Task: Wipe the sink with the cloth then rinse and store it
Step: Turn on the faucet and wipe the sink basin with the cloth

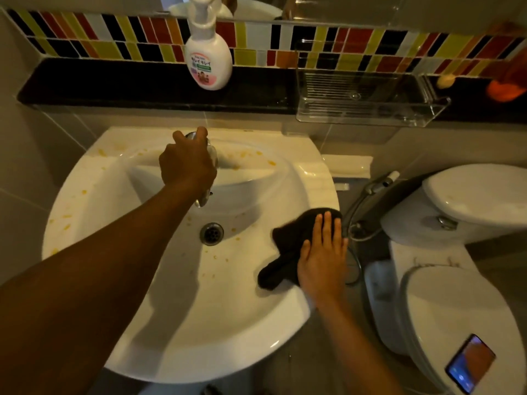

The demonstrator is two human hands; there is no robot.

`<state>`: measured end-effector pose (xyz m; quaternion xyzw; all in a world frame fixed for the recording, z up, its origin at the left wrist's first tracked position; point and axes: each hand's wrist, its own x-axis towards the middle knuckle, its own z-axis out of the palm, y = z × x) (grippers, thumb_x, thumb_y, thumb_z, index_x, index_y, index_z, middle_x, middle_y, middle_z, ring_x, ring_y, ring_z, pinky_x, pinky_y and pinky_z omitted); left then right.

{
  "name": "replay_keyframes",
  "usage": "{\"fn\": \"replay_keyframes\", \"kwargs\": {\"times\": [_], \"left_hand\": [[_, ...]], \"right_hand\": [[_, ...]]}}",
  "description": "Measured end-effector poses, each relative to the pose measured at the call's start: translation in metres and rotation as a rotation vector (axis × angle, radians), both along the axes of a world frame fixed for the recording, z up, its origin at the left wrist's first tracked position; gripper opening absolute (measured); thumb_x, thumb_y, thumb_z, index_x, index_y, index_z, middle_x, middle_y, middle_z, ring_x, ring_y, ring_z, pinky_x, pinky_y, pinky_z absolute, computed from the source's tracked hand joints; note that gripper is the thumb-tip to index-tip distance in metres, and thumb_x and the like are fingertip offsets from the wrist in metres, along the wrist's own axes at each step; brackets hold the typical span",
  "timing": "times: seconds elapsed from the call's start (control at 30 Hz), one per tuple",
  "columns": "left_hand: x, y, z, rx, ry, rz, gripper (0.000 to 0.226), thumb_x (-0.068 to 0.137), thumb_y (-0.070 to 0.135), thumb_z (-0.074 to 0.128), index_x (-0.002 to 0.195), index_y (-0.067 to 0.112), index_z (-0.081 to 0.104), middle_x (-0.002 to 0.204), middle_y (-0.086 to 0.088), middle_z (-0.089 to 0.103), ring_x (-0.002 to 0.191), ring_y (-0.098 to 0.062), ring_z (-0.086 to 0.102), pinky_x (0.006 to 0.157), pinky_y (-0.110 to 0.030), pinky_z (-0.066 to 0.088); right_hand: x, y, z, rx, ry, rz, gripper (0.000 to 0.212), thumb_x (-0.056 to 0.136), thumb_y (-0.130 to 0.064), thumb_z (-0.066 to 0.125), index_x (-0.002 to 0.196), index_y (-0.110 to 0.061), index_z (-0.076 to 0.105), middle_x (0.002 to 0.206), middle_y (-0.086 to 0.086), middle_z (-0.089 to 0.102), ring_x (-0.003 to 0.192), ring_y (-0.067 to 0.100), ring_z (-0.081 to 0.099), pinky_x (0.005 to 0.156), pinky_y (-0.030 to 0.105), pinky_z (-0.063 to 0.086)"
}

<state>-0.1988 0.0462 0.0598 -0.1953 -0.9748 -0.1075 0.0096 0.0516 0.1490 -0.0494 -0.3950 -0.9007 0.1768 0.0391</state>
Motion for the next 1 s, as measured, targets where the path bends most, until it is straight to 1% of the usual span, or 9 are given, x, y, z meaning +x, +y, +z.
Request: {"fn": "replay_keyframes", "kwargs": {"times": [0.1, 0.2, 0.3, 0.43, 0.53, 0.7, 0.83, 0.93, 1.0], "left_hand": [[0.000, -0.001, -0.003, 0.005, 0.019, -0.015, 0.055, 0.083, 0.027, 0.071, 0.131, 0.020, 0.046, 0.121, -0.020, 0.054, 0.098, -0.038, 0.060, 0.081, -0.045, 0.052], [-0.004, -0.002, -0.006, 0.004, 0.011, -0.021, 0.059, 0.083, 0.028, 0.070, 0.135, 0.021, 0.042, 0.124, -0.019, 0.051, 0.099, -0.038, 0.060, 0.083, -0.044, 0.052], [0.000, -0.002, -0.005, 0.008, -0.003, -0.025, 0.063, 0.084, 0.024, 0.070, 0.139, 0.022, 0.040, 0.126, -0.018, 0.049, 0.101, -0.037, 0.059, 0.082, -0.042, 0.053], [-0.002, -0.004, -0.005, 0.027, -0.005, -0.006, 0.062, 0.085, 0.022, 0.068, 0.139, 0.025, 0.038, 0.129, -0.017, 0.047, 0.100, -0.036, 0.060, 0.079, -0.040, 0.054], [-0.003, -0.003, -0.003, 0.015, -0.004, 0.007, 0.063, 0.088, 0.024, 0.065, 0.142, 0.028, 0.034, 0.133, -0.016, 0.044, 0.102, -0.037, 0.059, 0.079, -0.039, 0.054], [-0.006, -0.002, -0.005, 0.013, -0.004, 0.005, 0.065, 0.086, 0.024, 0.068, 0.142, 0.028, 0.035, 0.135, -0.017, 0.044, 0.101, -0.035, 0.061, 0.078, -0.037, 0.054], [-0.007, -0.002, -0.007, 0.008, 0.006, 0.009, 0.063, 0.086, 0.026, 0.068, 0.141, 0.028, 0.035, 0.134, -0.016, 0.045, 0.099, -0.033, 0.062, 0.075, -0.034, 0.054], [-0.007, -0.001, -0.006, 0.016, 0.014, 0.020, 0.058, 0.088, 0.029, 0.064, 0.139, 0.028, 0.036, 0.132, -0.016, 0.046, 0.099, -0.033, 0.062, 0.072, -0.033, 0.053], [-0.006, -0.001, -0.006, 0.016, 0.005, 0.019, 0.059, 0.088, 0.028, 0.065, 0.140, 0.029, 0.036, 0.134, -0.016, 0.045, 0.101, -0.034, 0.061, 0.075, -0.035, 0.055]], "right_hand": [[-0.042, 0.059, 0.005, -0.014, -0.014, 0.065, 0.056, 0.101, -0.035, 0.023, 0.152, -0.017, 0.007, 0.161, 0.004, 0.006, 0.148, 0.022, -0.002, 0.121, 0.044, 0.005], [-0.087, 0.101, 0.009, -0.019, -0.056, 0.177, 0.057, 0.101, -0.038, 0.020, 0.152, -0.019, 0.002, 0.162, 0.001, -0.002, 0.148, 0.017, -0.008, 0.121, 0.043, 0.001], [-0.114, 0.115, 0.010, 0.107, -0.134, 0.315, 0.057, 0.101, -0.037, 0.018, 0.151, -0.019, -0.002, 0.161, -0.001, -0.004, 0.148, 0.015, -0.010, 0.120, 0.040, -0.007], [-0.151, 0.116, 0.010, 0.211, -0.161, 0.449, 0.057, 0.100, -0.038, 0.017, 0.150, -0.021, -0.005, 0.161, -0.001, -0.002, 0.147, 0.014, -0.008, 0.120, 0.037, -0.006], [-0.184, 0.115, 0.005, 0.282, -0.136, 0.534, 0.059, 0.097, -0.041, 0.008, 0.150, -0.019, -0.005, 0.161, 0.000, -0.001, 0.148, 0.016, -0.006, 0.121, 0.039, -0.003], [-0.219, 0.096, 0.000, 0.412, -0.085, 0.631, 0.056, 0.098, -0.037, 0.015, 0.147, -0.019, -0.003, 0.161, 0.003, 0.008, 0.148, 0.019, 0.001, 0.121, 0.042, 0.004], [-0.228, 0.037, -0.007, 0.274, -0.038, 0.389, 0.053, 0.099, -0.038, 0.015, 0.146, -0.019, -0.002, 0.160, 0.002, 0.000, 0.148, 0.020, -0.005, 0.121, 0.044, 0.000], [-0.218, -0.005, -0.011, 0.242, -0.028, 0.488, 0.053, 0.099, -0.039, 0.017, 0.148, -0.018, 0.016, 0.158, 0.002, 0.020, 0.148, 0.020, 0.008, 0.121, 0.044, 0.006], [-0.202, 0.005, -0.014, 0.230, -0.026, 0.608, 0.054, 0.099, -0.042, 0.016, 0.149, -0.020, 0.020, 0.157, 0.000, 0.025, 0.147, 0.017, 0.011, 0.120, 0.039, 0.003]]}}
